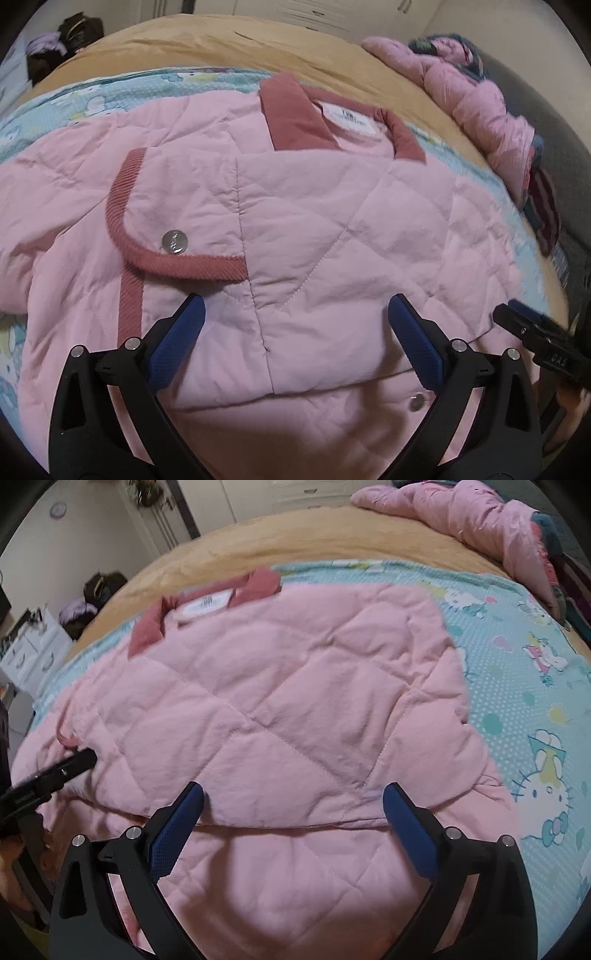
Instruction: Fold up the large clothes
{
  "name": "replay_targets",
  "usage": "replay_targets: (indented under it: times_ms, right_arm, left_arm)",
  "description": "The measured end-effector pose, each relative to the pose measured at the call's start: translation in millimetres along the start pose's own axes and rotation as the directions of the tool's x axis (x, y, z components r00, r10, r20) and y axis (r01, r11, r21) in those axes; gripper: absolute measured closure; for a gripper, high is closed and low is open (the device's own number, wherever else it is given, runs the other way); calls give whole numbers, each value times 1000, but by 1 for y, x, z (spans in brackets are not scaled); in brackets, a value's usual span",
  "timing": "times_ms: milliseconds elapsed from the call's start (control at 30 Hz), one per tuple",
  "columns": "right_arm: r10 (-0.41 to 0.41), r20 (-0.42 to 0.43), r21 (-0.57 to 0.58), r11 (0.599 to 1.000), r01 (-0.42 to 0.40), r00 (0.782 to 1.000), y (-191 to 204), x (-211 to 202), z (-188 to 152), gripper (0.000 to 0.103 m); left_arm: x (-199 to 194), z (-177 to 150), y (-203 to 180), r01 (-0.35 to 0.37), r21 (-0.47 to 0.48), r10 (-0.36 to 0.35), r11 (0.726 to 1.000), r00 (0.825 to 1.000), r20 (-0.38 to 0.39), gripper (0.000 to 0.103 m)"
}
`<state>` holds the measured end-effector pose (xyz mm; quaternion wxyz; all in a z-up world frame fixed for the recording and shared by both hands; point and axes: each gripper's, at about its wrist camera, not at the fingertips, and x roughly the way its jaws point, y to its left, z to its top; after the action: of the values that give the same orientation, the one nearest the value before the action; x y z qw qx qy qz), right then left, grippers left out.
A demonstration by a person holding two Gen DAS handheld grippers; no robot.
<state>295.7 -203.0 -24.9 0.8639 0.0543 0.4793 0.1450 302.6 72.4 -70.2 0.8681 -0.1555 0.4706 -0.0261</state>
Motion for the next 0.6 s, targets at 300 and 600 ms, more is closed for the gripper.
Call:
replay_targets:
  times_ms: [300,600]
  right_arm:
    - [30,63,-33,999,-28,998,17,-40,-1,4]
    - [67,108,-67,996,-60,992,42,-73,-1,4]
  left_arm:
    - [-39,1,-3,24,-39,-23,999,999,34,9]
    - [-71,-5,-5,20,-38,-18,999,998,61,9]
